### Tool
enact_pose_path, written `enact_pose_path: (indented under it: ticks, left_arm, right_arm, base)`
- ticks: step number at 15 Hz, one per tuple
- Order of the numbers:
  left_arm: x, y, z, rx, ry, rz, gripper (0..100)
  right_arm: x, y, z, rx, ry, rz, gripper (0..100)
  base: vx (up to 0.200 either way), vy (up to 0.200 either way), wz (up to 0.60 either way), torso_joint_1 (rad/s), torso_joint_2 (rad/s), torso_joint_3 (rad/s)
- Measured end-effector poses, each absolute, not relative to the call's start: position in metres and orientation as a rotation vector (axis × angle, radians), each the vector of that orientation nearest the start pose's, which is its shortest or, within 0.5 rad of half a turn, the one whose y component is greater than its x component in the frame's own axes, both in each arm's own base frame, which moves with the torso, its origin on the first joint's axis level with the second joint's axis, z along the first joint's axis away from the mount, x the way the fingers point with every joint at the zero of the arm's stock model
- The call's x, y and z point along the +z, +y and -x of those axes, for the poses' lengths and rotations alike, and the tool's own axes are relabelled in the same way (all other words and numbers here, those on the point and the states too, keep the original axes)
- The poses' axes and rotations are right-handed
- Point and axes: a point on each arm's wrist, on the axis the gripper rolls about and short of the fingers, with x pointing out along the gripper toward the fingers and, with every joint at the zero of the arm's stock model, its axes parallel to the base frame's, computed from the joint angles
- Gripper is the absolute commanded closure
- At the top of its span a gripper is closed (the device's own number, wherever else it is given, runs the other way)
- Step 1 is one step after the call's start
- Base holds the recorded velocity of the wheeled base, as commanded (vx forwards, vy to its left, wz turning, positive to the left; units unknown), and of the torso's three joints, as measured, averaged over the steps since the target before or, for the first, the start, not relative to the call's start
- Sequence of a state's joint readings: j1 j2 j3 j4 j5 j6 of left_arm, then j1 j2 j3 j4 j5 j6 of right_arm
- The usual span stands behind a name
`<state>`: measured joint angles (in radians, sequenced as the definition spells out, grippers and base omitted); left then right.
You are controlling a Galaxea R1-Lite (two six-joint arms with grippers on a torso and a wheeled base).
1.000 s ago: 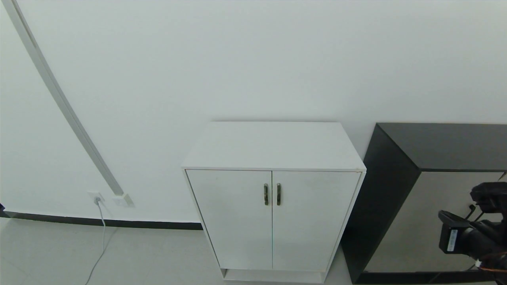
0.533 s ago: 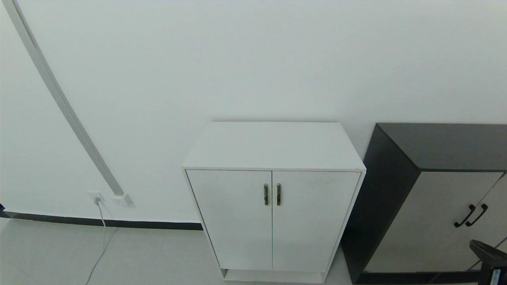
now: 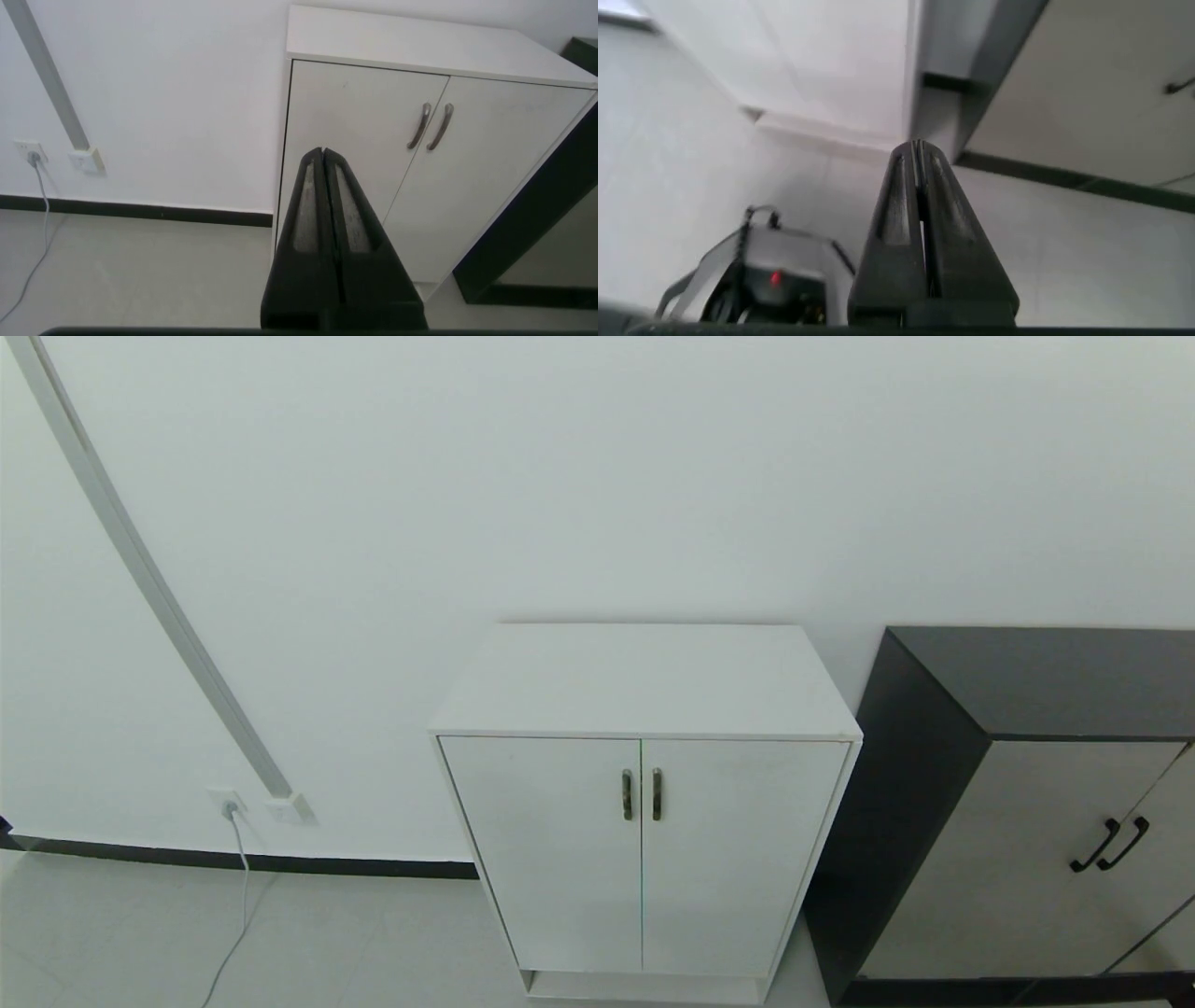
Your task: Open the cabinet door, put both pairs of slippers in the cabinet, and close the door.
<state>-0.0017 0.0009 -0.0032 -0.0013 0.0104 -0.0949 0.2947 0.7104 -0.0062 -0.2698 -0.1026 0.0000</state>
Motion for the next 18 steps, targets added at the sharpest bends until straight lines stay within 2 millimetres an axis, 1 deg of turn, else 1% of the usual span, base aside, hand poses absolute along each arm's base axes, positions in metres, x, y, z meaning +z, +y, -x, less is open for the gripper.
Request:
enact_pose_path:
  ticks: [6,10,12,14,18]
  left_arm:
    - [0.076,0.000,0.023,0.009,-0.004,0.095,100]
    - [0.076,0.000,0.023,0.009,-0.003,0.093,100]
    - [0.076,0.000,0.023,0.009,-0.004,0.093,100]
    - [0.076,0.000,0.023,0.009,-0.003,0.094,100]
    - [0.076,0.000,0.023,0.009,-0.004,0.094,100]
  right_arm:
    - [0.081,0.007,-0.021,0.313,0.492,0.129,100]
    - [0.078,0.006,-0.014,0.376,0.476,0.131,100]
    - [0.078,0.005,-0.012,0.362,0.456,0.122,100]
    - [0.078,0.003,-0.009,0.300,0.409,0.103,100]
    - [0.078,0.001,0.003,0.176,0.257,0.073,100]
  base:
    - [0.000,0.000,0.00,0.000,0.00,0.000]
    - [0.000,0.000,0.00,0.000,0.00,0.000]
    - [0.000,0.000,0.00,0.000,0.00,0.000]
    - [0.000,0.000,0.00,0.000,0.00,0.000]
    - [0.000,0.000,0.00,0.000,0.00,0.000]
